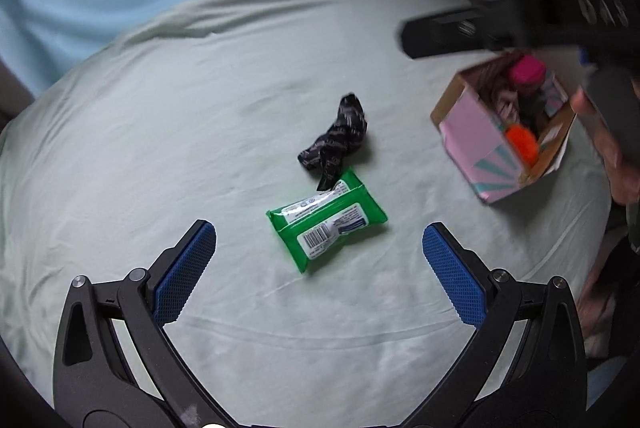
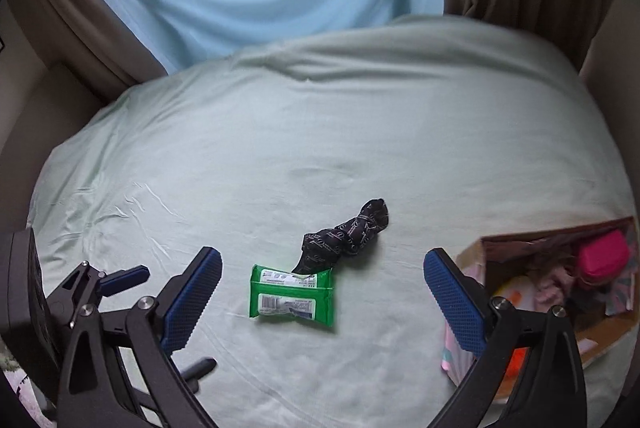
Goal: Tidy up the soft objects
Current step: 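Grasp the green wipes pack with left tool while right tool grasps black scrunchie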
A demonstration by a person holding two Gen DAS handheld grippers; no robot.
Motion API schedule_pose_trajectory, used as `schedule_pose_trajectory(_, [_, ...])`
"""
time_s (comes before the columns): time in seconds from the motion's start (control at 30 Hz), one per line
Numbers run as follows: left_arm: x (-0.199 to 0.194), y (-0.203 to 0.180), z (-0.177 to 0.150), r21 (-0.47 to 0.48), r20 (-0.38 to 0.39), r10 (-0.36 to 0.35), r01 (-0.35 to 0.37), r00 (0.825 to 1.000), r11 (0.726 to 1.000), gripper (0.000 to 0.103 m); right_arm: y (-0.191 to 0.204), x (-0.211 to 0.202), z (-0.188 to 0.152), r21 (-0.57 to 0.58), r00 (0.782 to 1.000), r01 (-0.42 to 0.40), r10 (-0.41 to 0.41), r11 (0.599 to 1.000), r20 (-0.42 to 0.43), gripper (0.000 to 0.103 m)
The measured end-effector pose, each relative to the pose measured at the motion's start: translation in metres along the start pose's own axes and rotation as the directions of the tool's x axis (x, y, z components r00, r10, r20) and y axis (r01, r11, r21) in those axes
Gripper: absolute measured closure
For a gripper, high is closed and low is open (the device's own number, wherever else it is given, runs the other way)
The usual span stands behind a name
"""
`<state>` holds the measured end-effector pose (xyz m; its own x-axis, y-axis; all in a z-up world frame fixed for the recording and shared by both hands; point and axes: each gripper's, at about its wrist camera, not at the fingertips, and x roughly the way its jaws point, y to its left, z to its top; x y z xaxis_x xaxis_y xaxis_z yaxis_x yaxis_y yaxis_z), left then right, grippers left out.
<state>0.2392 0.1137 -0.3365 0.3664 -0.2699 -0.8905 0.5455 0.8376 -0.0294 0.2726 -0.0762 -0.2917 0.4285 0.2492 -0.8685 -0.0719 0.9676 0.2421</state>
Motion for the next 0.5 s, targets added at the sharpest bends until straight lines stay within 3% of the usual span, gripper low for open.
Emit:
schedule_pose_trajectory(0.27, [0.091,-0.013,0.001,0.16,-0.08,-0.012,0.025,0.997,0.987,0.0,-0.019,0.107,0.014,0.024,0.991,-0.007,0.01,1.0,-0.135,0.002])
schedule_pose_trajectory(0.5, [0.141,-0.019,0.001,0.223,-0.123,-0.017,0.045,0.992,0.974,0.002,-0.035,0.174,0.008,0.06,0.969,-0.017,0.031,0.998,-0.246,0.002])
